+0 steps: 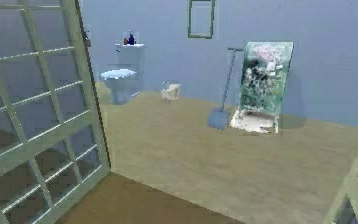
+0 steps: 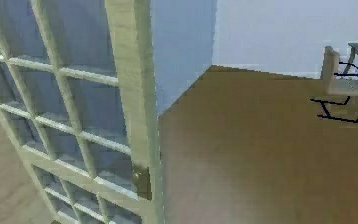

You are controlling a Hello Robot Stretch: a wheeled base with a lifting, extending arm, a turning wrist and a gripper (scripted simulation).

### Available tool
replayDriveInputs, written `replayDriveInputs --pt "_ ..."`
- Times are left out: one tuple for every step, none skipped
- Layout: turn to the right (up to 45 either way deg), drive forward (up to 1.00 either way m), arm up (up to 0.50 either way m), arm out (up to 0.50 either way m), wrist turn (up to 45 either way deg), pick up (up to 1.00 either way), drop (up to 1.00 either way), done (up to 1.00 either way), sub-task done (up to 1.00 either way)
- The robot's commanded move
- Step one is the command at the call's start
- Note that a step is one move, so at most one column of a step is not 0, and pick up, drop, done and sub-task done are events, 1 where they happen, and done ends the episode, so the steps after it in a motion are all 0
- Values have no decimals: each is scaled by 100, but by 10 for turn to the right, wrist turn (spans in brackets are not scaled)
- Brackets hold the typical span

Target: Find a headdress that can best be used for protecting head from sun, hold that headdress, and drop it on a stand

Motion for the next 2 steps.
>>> replayDriveInputs --pt "0 100 0 0 0 0 0 0 0" --pt "0 60 0 0 0 0 0 0 0"
